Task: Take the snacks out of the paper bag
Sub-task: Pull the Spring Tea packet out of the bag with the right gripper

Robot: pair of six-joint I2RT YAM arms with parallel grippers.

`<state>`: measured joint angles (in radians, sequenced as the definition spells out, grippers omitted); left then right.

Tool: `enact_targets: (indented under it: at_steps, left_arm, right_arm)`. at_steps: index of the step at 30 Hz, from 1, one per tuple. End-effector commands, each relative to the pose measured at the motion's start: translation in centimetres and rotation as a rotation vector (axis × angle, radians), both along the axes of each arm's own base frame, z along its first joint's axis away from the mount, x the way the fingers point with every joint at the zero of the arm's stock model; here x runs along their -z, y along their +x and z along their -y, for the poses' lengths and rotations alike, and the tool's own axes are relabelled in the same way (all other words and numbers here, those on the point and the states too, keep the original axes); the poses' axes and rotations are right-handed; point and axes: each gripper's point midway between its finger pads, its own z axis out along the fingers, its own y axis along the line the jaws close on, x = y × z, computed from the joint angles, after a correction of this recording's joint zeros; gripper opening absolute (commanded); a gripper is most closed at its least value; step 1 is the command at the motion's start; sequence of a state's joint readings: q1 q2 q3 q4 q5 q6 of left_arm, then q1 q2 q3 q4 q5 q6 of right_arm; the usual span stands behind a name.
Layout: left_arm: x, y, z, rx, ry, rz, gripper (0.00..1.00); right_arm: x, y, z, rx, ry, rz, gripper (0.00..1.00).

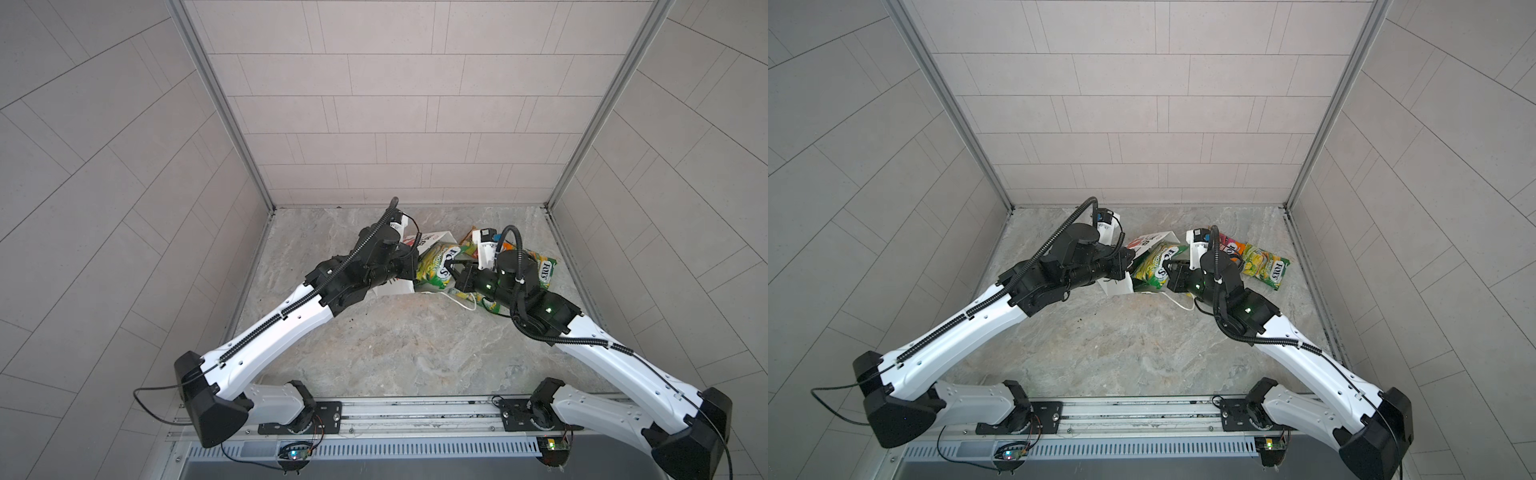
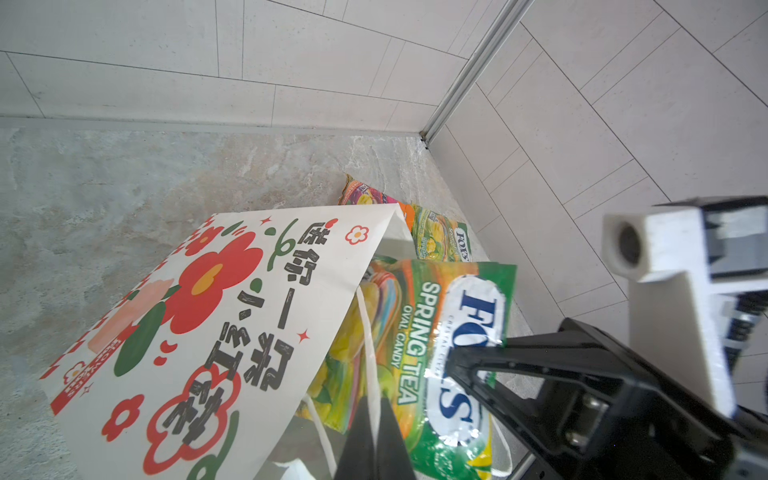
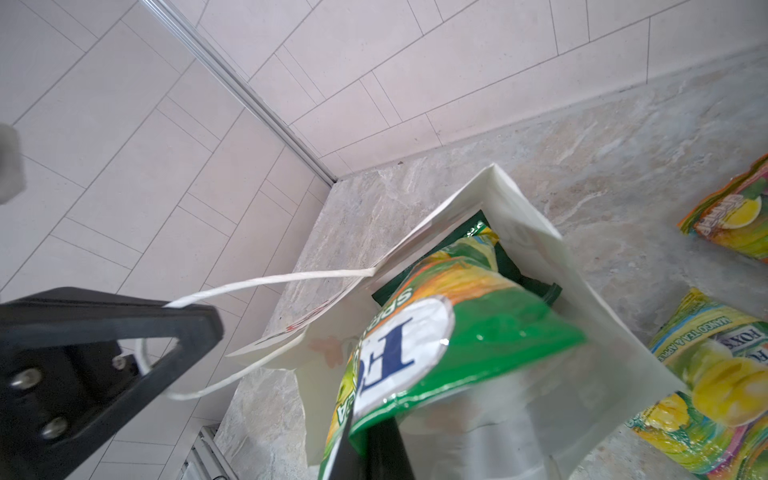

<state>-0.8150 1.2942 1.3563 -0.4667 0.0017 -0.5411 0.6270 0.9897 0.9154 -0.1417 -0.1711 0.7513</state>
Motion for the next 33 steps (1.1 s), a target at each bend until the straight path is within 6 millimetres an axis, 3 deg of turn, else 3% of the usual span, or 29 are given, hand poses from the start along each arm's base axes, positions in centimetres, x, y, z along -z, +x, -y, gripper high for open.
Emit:
enact_targets:
  at_steps: [1, 7, 14, 24, 33]
  left_arm:
    - [-0.2, -0.3, -1.0, -0.019, 0.026, 0.024, 0.00]
    - [-0.3, -0.4, -1.2, -0.019, 0.032, 0.031, 0.00]
    - [-0.4, -0.5, -1.2, -0.014, 0.028, 0.032, 0.00]
    - [-0.7, -0.9, -1.3, -0.004, 0.016, 0.035, 0.00]
    - [-0.7, -1.1, -1.2, 0.011, 0.014, 0.035, 0.00]
  right_arm:
    - [-4.2, -1.2, 0.9, -0.012, 0.027, 0.095, 0.00]
    - [-7.9, -3.2, 4.9, 0.093, -0.014, 0.184, 0.00]
    - [-8.5, -4.7, 10.7, 0.285, -0.159, 0.212, 0.00]
    - [-5.2, -4.5, 17.1, 0.493, -0.365, 0.116, 0.00]
    - [0.1, -3.5, 21.1, 0.513, -0.452, -0.072, 0.00]
